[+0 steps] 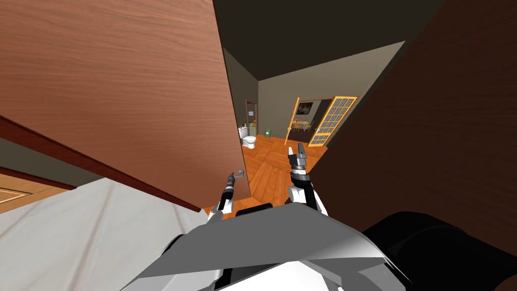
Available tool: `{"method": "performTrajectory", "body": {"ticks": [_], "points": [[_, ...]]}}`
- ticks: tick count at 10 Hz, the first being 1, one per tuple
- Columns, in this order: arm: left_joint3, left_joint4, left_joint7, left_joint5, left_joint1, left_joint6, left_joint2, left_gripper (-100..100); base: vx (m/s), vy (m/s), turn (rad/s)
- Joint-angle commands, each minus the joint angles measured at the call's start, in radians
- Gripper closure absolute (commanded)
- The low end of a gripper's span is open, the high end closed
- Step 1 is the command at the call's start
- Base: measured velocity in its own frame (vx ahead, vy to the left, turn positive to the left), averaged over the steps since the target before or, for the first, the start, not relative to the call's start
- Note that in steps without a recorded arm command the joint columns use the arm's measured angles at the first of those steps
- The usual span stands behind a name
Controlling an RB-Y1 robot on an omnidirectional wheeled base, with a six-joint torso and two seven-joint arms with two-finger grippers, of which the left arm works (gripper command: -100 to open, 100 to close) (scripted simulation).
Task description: Push the door open
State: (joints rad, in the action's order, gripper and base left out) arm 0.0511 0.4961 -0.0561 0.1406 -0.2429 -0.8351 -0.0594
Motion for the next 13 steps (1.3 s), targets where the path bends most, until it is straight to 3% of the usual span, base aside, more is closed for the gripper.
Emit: {"method": "performTrajectory", "body": {"ticks": [1,7,10,13], "points": [[-0.029,0.024,-0.011,0.004,0.004,0.002,-0.02,100,0.237,-0.049,0.139],[-0.082,0.026,-0.042,0.002,-0.001,-0.003,-0.008,100,0.179,-0.052,0.122],[-0.108,0.015,-0.057,0.001,-0.003,-0.006,0.007,100,0.14,-0.065,0.114],[-0.142,0.011,-0.077,0.0,-0.006,-0.009,0.037,100,0.168,-0.094,0.146]]}}
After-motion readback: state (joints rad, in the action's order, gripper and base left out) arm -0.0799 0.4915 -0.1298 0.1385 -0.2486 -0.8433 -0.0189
